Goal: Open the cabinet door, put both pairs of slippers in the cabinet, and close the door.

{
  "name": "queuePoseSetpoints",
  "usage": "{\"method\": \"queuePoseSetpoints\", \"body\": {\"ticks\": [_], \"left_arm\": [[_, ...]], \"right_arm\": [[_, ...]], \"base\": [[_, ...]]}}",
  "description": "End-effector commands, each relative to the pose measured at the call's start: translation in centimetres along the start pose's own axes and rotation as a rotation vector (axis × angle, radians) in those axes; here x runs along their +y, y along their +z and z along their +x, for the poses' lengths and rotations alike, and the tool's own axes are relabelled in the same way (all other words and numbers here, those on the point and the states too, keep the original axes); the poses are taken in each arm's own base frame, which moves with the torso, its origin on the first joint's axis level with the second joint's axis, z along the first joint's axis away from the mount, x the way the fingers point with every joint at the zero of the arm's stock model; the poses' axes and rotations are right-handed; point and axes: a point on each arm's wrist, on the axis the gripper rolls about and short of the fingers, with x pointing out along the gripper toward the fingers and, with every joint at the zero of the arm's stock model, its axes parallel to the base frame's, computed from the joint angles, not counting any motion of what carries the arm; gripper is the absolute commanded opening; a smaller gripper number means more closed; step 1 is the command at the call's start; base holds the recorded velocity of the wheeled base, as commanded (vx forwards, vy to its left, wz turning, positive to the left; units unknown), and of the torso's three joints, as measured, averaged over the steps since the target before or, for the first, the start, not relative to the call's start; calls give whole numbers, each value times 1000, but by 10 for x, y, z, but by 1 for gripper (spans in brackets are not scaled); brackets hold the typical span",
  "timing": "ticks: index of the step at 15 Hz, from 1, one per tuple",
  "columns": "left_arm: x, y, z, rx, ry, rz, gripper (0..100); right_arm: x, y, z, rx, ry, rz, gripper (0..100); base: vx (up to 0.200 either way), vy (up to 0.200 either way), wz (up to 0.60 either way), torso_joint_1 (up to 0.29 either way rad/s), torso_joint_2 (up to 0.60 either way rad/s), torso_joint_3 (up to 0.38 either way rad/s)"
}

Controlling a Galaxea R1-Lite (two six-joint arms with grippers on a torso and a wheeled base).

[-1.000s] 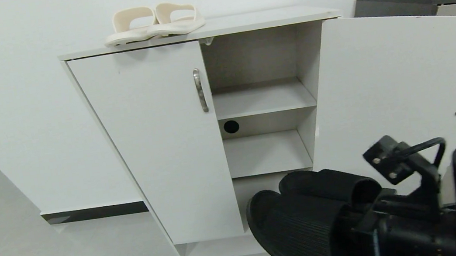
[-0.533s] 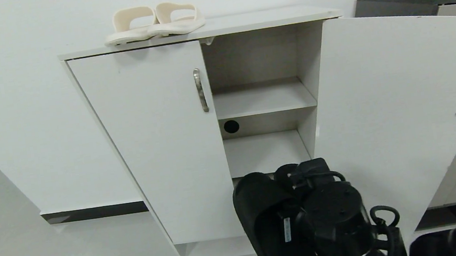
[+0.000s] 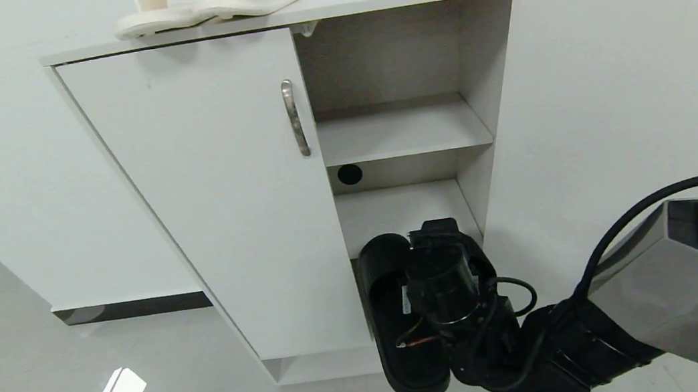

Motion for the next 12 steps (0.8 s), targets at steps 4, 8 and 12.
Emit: {"method": "queuePoseSetpoints", "body": {"ticks": [4,8,12], "left_arm": [[0,0,0,3,0,-1,0],[0,0,0,1,2,-1,0],[0,0,0,1,2,-1,0]], "right_arm": [[2,0,11,-94,-17,-35,0],[-1,0,13,-148,-34,-53,0],[-8,-5,17,-139,-71,-69,0]], "base": [[0,0,0,7,5,-198],[0,0,0,4,2,-132],[0,0,0,0,0,0]]}}
